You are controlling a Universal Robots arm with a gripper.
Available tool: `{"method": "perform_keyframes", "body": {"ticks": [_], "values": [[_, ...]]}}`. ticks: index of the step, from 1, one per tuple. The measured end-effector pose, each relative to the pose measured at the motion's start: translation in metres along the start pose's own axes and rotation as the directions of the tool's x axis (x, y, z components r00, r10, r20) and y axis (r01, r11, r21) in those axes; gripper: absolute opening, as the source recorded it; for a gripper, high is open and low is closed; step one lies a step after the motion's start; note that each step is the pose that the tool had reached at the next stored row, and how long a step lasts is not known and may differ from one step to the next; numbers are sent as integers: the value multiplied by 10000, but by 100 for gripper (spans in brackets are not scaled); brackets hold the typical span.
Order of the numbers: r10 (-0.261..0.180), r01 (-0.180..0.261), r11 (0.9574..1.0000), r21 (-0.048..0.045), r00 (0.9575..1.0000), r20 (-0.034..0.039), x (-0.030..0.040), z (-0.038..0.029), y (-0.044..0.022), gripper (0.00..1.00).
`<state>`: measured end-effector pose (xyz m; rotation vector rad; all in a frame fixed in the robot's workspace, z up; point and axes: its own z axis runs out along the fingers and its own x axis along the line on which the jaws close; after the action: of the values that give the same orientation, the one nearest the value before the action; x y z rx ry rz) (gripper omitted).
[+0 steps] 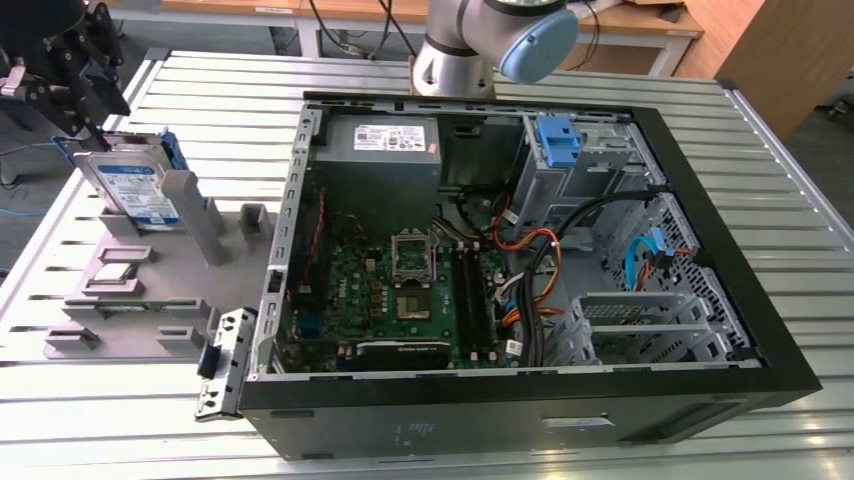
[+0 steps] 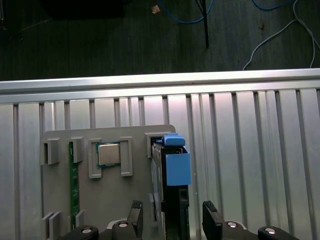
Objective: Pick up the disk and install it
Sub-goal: 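Pick up the disk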
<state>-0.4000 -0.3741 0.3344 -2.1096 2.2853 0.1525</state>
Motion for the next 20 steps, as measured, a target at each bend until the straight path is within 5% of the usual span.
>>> {"method": "perform_keyframes", "body": {"ticks": [12, 20], "values": [[0, 0, 10000, 1, 10000, 2, 2, 24, -1, 59], [-1, 1, 10000, 1, 10000, -4, 10, 109, -6, 59]]}}
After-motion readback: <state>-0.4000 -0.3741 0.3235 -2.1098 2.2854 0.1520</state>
